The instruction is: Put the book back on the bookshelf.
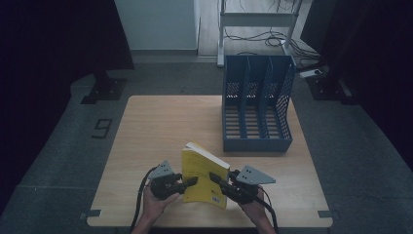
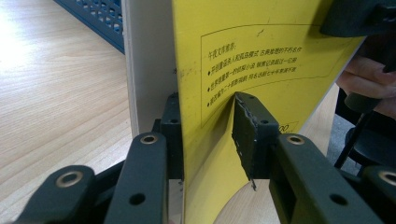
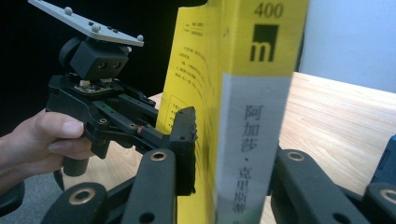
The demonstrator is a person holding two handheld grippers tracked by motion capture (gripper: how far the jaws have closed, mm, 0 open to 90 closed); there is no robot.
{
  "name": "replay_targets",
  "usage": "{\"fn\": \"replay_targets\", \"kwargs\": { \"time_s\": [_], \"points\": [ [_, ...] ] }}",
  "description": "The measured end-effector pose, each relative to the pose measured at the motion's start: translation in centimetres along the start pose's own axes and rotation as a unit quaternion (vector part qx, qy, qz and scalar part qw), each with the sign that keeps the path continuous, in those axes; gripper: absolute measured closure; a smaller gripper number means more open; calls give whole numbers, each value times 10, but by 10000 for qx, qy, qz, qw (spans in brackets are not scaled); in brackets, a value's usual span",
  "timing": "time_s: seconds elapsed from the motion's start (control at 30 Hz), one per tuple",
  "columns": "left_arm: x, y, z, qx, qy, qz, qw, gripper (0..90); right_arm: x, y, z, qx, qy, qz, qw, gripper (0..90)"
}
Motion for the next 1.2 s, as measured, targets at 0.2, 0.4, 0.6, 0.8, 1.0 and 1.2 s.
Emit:
{"fn": "replay_targets", "kwargs": {
  "time_s": [0.2,0.4,0.6,0.8,1.0,1.2],
  "points": [
    [-1,1,4,45,57,-15,10000,648,1,3,-3,55,-77,-74,9999,705],
    [-1,1,4,35,78,-26,10000,647,1,4,-3,111,-5,-85,9999,740],
    [-5,0,3,61,35,73,9999,615,-1,2,0,174,64,-36,9998,740],
    [-6,3,4,-76,88,132,9998,566,-9,-4,-7,476,-474,157,9976,742],
    [-5,4,4,-169,134,55,9998,568,-8,0,-16,353,-628,24,9974,705],
    [-5,6,8,-111,217,59,9997,586,-2,3,-9,241,-504,-313,9979,686]
  ]
}}
Point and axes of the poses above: each handheld gripper's, and its own axes: y roughly forward along the jaws, x roughly out of its underside, z roughly to its right, the point moved 7 cm from there along y, roughly forward along the jaws, and after that the axes turned 1 degree about x, right-handed, at the moved point
